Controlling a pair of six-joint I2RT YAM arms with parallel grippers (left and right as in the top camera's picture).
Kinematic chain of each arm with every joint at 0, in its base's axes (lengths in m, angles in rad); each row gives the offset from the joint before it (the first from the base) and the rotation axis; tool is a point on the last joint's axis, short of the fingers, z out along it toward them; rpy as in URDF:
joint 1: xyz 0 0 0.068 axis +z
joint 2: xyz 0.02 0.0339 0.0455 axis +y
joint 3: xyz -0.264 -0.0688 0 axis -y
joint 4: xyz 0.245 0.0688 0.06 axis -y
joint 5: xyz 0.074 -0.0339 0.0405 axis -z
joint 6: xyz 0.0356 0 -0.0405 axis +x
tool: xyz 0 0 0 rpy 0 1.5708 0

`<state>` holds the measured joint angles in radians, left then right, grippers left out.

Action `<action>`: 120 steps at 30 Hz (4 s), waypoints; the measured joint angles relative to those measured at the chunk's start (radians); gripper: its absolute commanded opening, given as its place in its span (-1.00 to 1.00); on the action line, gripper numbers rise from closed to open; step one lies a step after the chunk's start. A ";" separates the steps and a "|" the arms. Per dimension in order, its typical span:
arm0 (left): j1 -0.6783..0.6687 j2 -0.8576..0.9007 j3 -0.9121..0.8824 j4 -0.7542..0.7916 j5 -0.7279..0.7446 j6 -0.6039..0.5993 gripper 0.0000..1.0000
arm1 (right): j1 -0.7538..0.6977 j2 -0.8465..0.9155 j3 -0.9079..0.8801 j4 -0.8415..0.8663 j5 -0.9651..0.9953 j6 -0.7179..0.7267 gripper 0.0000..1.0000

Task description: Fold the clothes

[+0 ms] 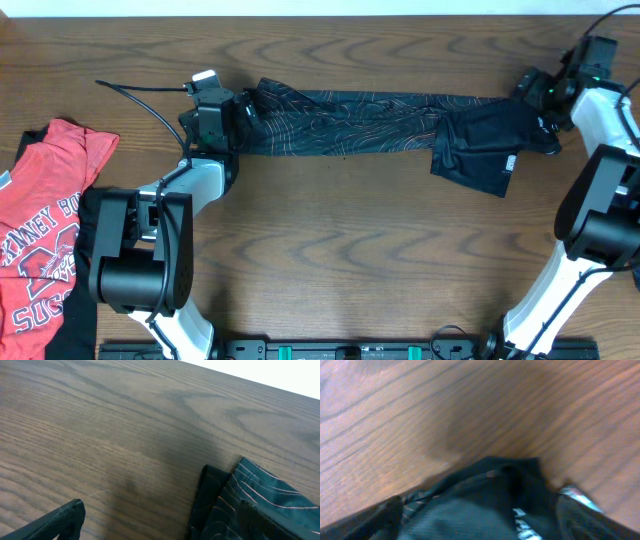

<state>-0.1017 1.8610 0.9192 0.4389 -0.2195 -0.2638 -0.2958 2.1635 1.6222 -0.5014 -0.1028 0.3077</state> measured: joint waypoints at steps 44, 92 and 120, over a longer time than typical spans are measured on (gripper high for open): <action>0.042 -0.400 0.015 -0.582 0.307 0.036 0.96 | -0.001 -0.350 -0.457 -0.306 -0.275 -0.143 0.67; 0.042 -0.400 0.015 -0.640 0.311 0.036 0.96 | -0.158 -0.352 -0.550 -0.301 -0.245 -0.091 0.27; 0.042 -0.400 0.015 -0.670 0.311 0.036 0.96 | -0.095 -0.309 -0.623 -0.050 -0.365 -0.074 -0.98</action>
<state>-0.0597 1.4612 0.9340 -0.2314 0.0917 -0.2279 -0.3904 1.8549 0.9989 -0.5518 -0.4679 0.2337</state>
